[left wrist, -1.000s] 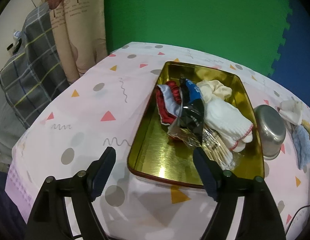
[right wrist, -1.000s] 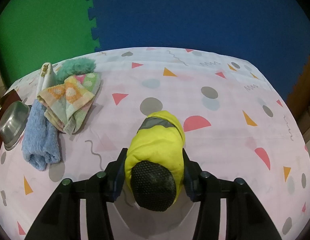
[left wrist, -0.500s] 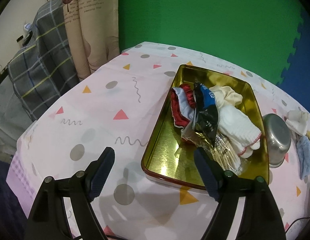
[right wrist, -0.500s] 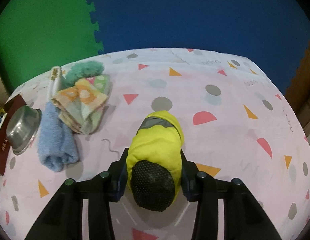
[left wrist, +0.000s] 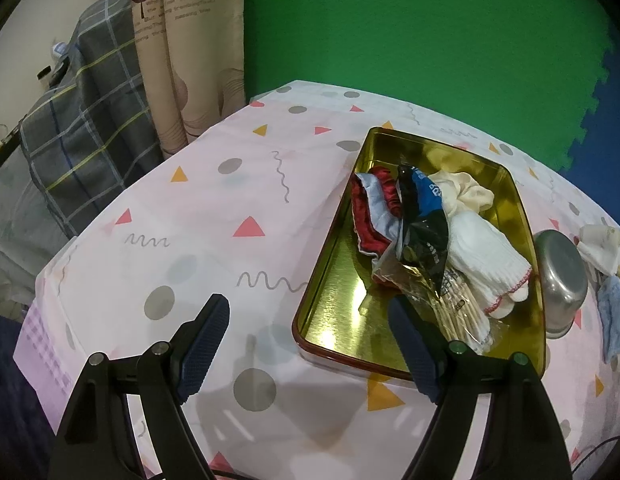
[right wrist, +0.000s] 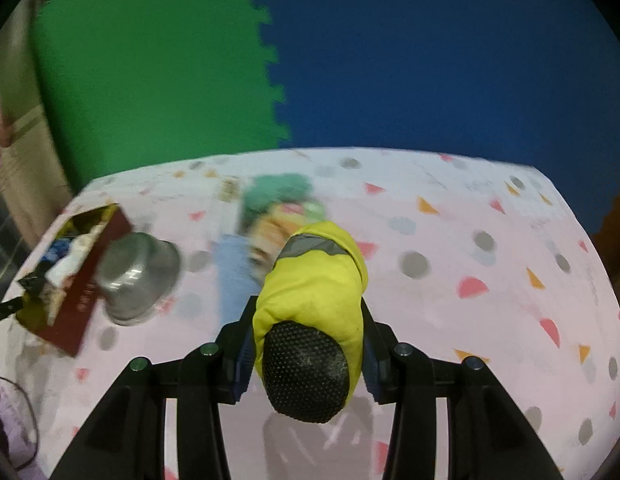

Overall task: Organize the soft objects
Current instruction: 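Carry the yellow-and-black glove into the gold tin and release it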

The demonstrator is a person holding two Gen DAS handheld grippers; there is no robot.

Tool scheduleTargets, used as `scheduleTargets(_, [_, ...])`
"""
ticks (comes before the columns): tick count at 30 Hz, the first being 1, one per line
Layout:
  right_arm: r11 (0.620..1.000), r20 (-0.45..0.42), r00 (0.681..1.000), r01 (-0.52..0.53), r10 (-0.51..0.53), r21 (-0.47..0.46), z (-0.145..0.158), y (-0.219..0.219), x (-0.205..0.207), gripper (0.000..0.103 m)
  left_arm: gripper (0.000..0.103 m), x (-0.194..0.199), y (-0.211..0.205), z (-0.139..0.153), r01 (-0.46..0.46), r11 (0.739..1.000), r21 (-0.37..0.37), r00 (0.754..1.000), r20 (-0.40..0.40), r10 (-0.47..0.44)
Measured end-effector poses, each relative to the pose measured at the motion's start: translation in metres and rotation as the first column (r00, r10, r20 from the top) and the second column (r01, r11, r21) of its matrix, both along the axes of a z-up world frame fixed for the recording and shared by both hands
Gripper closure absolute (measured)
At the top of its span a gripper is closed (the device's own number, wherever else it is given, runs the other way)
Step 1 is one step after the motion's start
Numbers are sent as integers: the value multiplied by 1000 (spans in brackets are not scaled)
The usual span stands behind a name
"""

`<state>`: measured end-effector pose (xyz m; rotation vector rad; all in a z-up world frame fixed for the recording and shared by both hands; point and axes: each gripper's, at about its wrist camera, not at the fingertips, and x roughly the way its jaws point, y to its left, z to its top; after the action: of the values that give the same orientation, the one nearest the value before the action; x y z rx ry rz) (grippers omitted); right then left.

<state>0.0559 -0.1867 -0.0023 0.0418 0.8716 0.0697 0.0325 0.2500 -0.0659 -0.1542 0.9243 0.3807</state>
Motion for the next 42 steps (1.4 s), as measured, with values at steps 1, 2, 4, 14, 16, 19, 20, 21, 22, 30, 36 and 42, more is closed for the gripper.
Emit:
scheduleTargets(1, [1000, 3, 1000, -19, 19, 2, 3, 7, 1, 59, 24, 0, 1, 0, -5, 1000, 0, 1000, 1, 5])
scheduleTargets(2, [999, 8, 999, -42, 42, 7, 6, 16, 3, 59, 24, 0, 2, 0, -8, 1000, 0, 1000, 1, 8])
scheduleTargets(4, [996, 14, 996, -86, 86, 11, 10, 35, 5, 59, 24, 0, 4, 0, -19, 1000, -3, 1000, 4, 19])
scheduleTargets(14, [943, 6, 947, -320, 321, 87, 16, 146, 14, 59, 24, -4, 18, 2, -85, 996, 3, 996, 10, 85])
scheduleTargets(16, [930, 5, 934, -357, 358, 90, 14, 165, 16, 59, 24, -4, 21, 2, -94, 996, -2, 996, 8, 94])
scheduleTargets(19, [904, -1, 908, -418, 420, 92, 11, 200, 19, 59, 24, -4, 26, 2, -115, 993, 3, 993, 8, 115])
scheduleTargets(20, [895, -6, 898, -437, 439, 91, 9, 211, 20, 59, 24, -4, 29, 2, -120, 993, 2, 993, 8, 120])
scheduleTargets(21, [888, -10, 891, -451, 453, 89, 7, 219, 21, 59, 24, -4, 32, 2, -129, 992, -2, 992, 7, 129])
scheduleTargets(22, [881, -15, 883, -466, 469, 88, 4, 229, 21, 59, 24, -5, 35, 1, -142, 990, -6, 990, 6, 142])
scheduleTargets(30, [843, -66, 842, -529, 536, 91, -22, 278, 26, 59, 24, -8, 49, 0, -197, 980, -38, 980, 9, 198])
scheduleTargets(36, [838, -92, 834, -539, 545, 81, -39, 297, 34, 59, 24, -7, 50, -1, -196, 980, -45, 981, 1, 196])
scheduleTargets(42, [836, -95, 831, -543, 548, 82, -46, 303, 34, 56, 24, -7, 48, -1, -188, 981, -39, 982, -1, 188])
